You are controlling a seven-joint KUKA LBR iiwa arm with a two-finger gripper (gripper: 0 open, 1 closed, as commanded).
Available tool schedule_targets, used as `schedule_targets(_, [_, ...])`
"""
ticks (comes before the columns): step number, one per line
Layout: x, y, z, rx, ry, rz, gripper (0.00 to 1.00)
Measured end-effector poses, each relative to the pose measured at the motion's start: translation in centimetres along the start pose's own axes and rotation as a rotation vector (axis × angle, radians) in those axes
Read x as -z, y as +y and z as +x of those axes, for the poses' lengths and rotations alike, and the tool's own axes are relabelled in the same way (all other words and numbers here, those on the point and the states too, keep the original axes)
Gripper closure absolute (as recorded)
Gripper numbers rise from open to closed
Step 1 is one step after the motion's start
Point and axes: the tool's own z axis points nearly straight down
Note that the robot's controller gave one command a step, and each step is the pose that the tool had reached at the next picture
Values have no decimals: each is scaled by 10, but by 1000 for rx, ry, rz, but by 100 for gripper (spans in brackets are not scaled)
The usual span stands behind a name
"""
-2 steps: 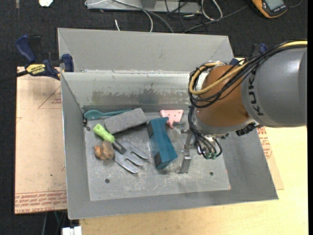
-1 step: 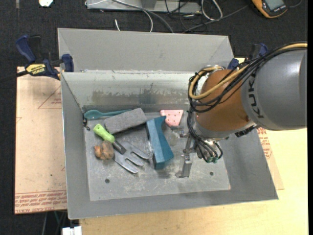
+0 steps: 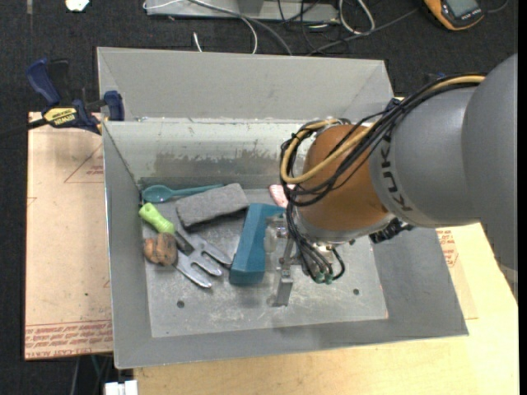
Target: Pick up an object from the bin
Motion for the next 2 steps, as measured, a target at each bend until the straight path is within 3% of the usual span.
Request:
schedule_targets(1, [8, 15, -30, 197, -3, -2, 0])
schedule_targets(2, [5, 35, -26, 270, -1, -3, 0])
